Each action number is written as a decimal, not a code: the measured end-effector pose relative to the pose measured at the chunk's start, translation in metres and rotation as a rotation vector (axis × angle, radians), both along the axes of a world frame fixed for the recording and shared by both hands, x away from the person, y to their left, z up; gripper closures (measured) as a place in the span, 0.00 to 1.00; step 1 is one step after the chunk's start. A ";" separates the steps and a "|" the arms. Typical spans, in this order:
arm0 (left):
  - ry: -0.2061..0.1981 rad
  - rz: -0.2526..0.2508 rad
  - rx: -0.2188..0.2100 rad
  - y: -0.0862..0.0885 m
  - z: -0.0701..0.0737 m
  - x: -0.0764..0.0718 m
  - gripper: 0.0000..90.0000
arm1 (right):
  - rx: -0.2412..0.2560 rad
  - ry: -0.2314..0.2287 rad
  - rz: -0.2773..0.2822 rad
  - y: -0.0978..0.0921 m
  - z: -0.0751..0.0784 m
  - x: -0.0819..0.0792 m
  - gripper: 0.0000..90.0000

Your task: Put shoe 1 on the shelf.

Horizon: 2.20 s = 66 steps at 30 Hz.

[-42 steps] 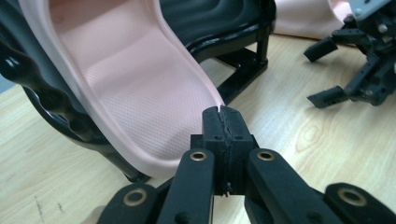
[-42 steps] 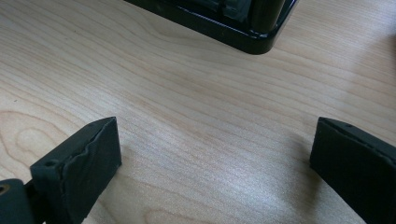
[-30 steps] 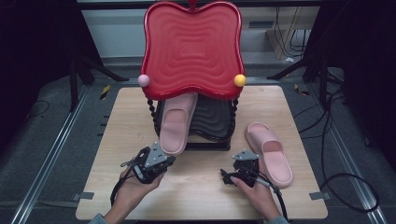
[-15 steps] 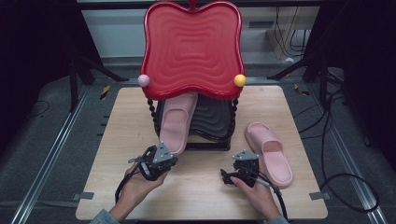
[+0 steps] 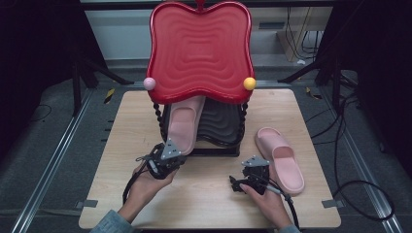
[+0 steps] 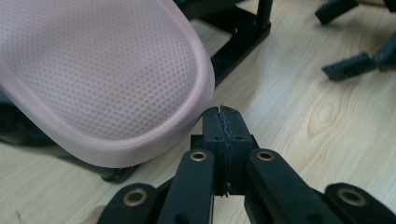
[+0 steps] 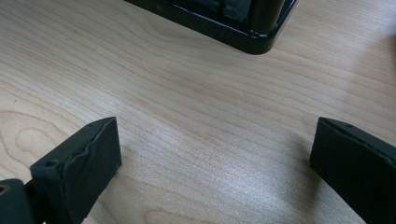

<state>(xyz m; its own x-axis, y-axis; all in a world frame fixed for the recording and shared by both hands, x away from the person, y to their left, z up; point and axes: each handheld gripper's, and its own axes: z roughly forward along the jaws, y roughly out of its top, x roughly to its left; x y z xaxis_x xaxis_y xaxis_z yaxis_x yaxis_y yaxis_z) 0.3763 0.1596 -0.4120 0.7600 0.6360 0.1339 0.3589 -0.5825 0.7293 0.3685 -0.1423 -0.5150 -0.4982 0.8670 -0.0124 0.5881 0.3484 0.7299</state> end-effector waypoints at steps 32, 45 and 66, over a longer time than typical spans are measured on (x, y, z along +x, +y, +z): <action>-0.003 0.032 -0.025 -0.005 0.012 0.021 1.00 | 0.001 0.001 0.000 0.000 0.000 0.000 0.02; -0.002 0.051 -0.069 -0.013 0.019 0.035 1.00 | 0.001 0.002 0.000 0.000 0.000 0.000 0.02; -0.018 0.122 -0.112 0.018 0.032 0.009 0.72 | -0.007 -0.102 0.049 -0.019 0.021 -0.019 0.18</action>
